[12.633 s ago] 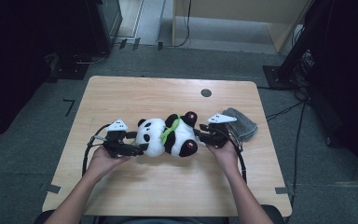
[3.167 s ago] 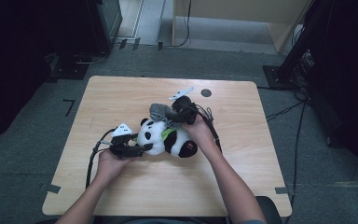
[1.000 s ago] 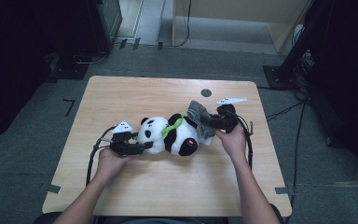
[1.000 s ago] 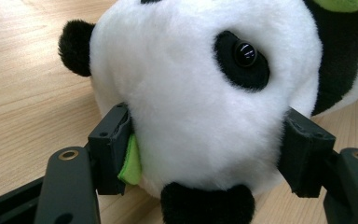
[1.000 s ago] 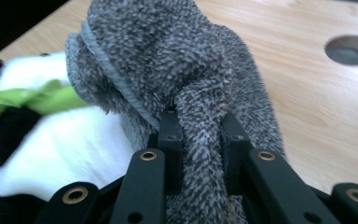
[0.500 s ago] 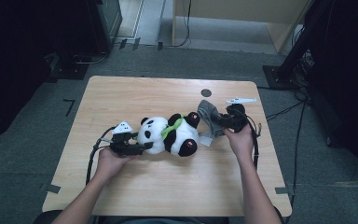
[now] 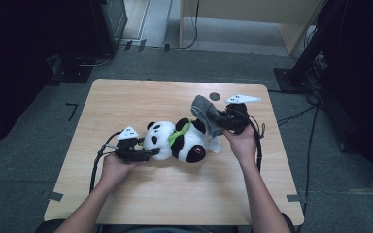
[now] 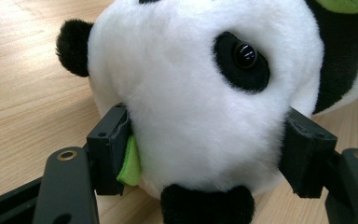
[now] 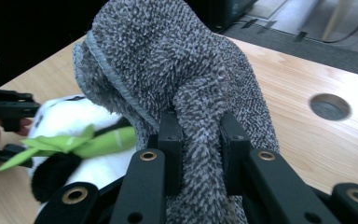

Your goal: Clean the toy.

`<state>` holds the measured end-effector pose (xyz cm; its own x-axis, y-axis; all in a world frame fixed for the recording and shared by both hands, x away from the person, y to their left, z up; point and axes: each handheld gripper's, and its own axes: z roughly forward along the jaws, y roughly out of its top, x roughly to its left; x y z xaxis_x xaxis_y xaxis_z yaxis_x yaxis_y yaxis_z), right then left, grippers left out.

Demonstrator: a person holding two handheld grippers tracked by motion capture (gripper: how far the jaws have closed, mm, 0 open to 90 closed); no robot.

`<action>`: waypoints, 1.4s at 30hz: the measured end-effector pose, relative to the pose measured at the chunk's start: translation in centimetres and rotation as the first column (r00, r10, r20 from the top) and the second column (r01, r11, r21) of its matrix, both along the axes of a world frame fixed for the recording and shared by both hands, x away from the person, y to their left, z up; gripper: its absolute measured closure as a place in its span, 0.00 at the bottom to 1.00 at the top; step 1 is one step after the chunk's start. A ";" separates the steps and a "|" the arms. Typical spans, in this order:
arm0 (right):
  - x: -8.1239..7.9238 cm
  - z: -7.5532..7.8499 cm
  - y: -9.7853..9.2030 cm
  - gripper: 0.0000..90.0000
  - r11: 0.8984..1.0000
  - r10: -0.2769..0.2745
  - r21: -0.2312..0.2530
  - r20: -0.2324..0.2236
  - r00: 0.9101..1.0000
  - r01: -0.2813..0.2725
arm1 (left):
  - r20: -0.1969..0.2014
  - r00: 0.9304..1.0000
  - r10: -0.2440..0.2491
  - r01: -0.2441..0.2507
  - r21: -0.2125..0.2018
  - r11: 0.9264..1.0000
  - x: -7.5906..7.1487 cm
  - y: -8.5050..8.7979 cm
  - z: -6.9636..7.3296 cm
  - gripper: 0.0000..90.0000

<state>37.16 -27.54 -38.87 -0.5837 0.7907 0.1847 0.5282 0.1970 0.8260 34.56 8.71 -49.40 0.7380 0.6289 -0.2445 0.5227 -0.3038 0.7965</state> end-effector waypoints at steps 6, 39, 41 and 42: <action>0.8 -1.4 1.8 0.85 0.999 0.031 -0.033 -0.041 0.999 -0.032 | -0.006 1.000 0.005 -0.005 0.001 1.000 0.0 0.0 0.0 0.33; 0.8 -0.2 -3.4 0.85 0.995 -0.104 -0.002 -0.062 0.993 0.104 | -0.018 1.000 0.003 -0.003 -0.035 0.999 0.1 0.2 -0.2 0.33; 0.4 0.9 -1.9 0.85 0.998 -0.062 -0.008 -0.034 0.998 0.061 | -0.014 1.000 0.004 -0.004 -0.035 0.999 0.1 0.2 -0.2 0.33; 0.3 1.1 -1.3 0.85 0.999 -0.044 -0.012 -0.024 0.999 0.043 | -0.011 1.000 0.004 -0.004 -0.032 0.999 0.1 0.1 -0.2 0.33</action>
<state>37.45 -28.84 -37.75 -0.5441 0.8173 0.1895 0.5564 0.1825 0.8106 34.66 8.86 -49.57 0.7324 0.6237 -0.2731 0.5331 -0.2758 0.7998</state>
